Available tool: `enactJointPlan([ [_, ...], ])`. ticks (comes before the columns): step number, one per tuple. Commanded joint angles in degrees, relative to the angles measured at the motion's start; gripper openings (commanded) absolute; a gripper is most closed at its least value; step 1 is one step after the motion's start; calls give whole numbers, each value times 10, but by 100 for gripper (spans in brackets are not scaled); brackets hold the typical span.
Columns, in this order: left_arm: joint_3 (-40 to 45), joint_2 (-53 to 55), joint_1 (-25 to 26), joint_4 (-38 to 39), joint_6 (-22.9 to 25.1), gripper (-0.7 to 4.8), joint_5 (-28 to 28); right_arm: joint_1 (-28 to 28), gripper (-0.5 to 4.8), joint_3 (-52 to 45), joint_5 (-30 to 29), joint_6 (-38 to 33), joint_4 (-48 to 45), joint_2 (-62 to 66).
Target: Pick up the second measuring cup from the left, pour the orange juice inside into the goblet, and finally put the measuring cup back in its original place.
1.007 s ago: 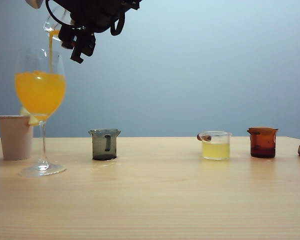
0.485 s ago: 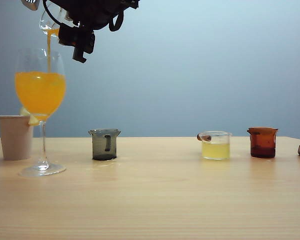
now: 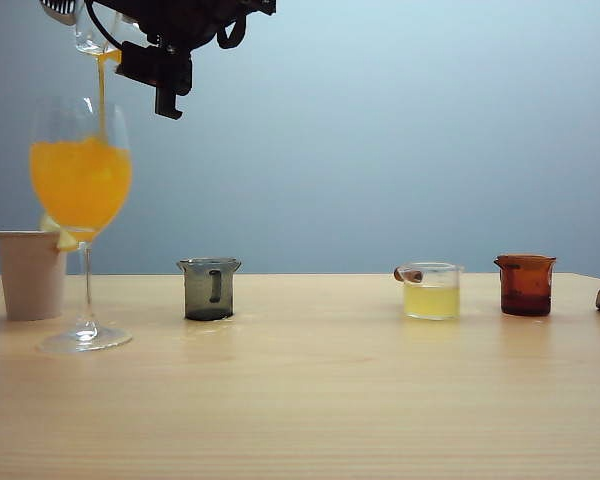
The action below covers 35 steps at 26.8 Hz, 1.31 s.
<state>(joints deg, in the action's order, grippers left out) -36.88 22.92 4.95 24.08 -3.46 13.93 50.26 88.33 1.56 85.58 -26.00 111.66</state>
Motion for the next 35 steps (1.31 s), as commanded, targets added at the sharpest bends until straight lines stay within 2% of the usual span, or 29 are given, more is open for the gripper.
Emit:
enactJointPlan([
  [1, 0, 0, 0, -6, 0, -4, 3, 1, 103, 5, -9, 19, -13, -3],
  [11, 0, 0, 0, -6, 0, -4, 3, 2, 103, 5, -16, 50, -13, -3],
  [22, 0, 0, 0, -6, 0, -4, 3, 2, 103, 5, -21, 122, -9, -3],
  [32, 0, 0, 0, -6, 0, -4, 3, 6, 103, 5, -28, 121, -8, -3],
  [35, 0, 0, 0, -6, 0, -4, 3, 6, 103, 5, -28, 99, -8, -3],
])
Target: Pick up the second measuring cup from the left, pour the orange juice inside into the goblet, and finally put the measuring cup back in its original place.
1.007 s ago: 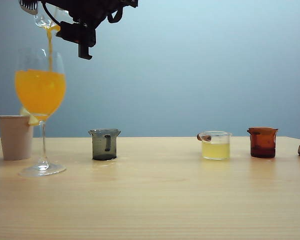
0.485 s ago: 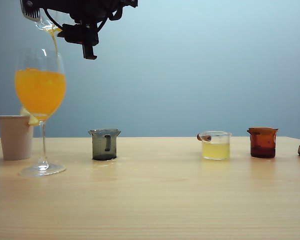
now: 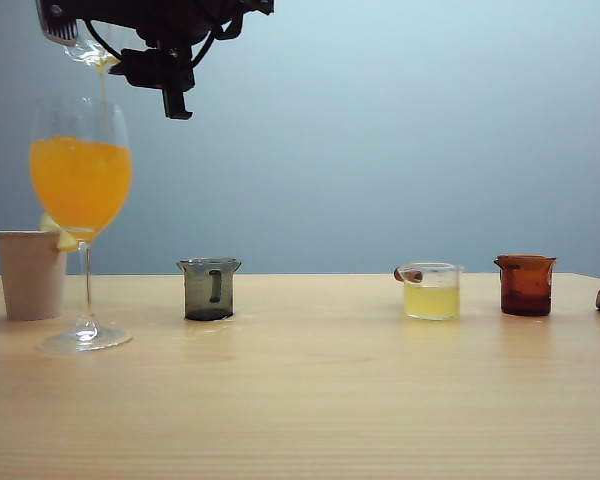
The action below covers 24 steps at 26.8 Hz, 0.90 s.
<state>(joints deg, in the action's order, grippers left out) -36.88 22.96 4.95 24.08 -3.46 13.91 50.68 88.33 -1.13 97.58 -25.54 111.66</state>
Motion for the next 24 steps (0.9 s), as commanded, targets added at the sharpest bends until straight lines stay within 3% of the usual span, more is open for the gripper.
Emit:
enactJointPlan([
  [1, 0, -1, 0, -6, 0, -4, 3, 2, 103, 5, -1, -32, -13, -3],
  [6, 0, -1, 0, -6, 0, -4, 3, 1, 103, 5, 14, -85, -17, -4],
  [12, 0, -1, 0, -6, 0, -4, 3, 0, 103, 5, 61, -208, -22, -4],
  [15, 0, -1, 0, -6, 0, -4, 3, -12, 102, 4, 118, -396, -34, -5],
  [16, 0, -1, 0, -6, 0, -4, 3, -21, 102, 3, 134, -494, -34, -9],
  [18, 0, -1, 0, -6, 0, -4, 3, -35, 102, 0, 137, -589, -31, -17],
  [24, 0, -1, 0, -5, 0, -4, 3, -66, 101, -47, 146, -734, -40, -50],
])
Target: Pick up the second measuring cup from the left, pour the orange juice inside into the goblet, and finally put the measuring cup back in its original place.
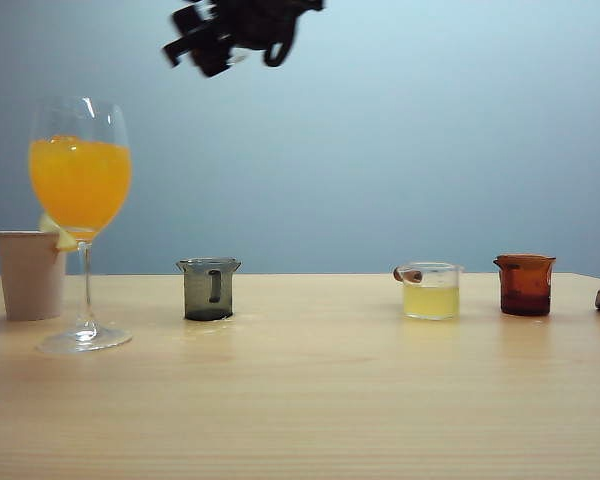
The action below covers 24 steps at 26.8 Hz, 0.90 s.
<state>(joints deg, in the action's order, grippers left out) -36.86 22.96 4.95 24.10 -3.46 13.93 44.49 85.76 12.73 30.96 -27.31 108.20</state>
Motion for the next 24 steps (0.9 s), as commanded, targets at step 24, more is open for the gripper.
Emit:
enactJointPlan([
  [24, -1, -1, 0, -6, 0, -4, 3, -61, 101, -252, 83, -341, -252, 52],
])
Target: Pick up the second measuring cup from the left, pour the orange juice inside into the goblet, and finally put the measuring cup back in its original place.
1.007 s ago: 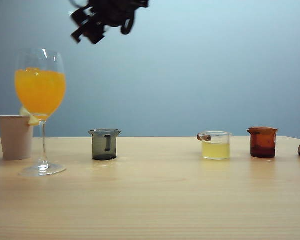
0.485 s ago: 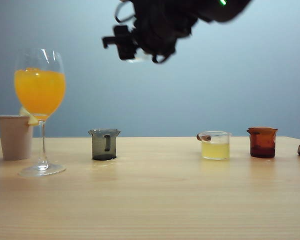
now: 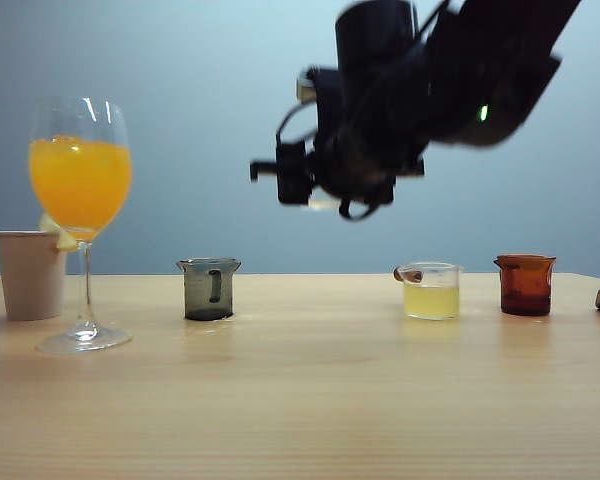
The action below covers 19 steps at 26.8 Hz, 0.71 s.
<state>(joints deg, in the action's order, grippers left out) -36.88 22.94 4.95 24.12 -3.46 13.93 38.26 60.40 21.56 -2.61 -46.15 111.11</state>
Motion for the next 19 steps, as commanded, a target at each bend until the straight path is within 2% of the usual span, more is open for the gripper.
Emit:
enactJointPlan([
  [1, 0, -1, 0, -6, 0, -4, 3, 0, 101, 2, -6, -5, -75, 33],
  [6, 0, -1, 0, -6, 0, -4, 3, 0, 101, 2, -9, -6, -131, 88],
  [10, 0, -1, 0, -6, 0, -4, 3, 0, 101, 2, -11, -34, -129, 108],
  [17, 0, -1, 0, -6, 0, -4, 3, 0, 101, 3, -12, -34, -135, 136],
  [19, 0, -1, 0, -6, 0, -4, 3, 0, 101, 3, -17, -34, -189, 164],
])
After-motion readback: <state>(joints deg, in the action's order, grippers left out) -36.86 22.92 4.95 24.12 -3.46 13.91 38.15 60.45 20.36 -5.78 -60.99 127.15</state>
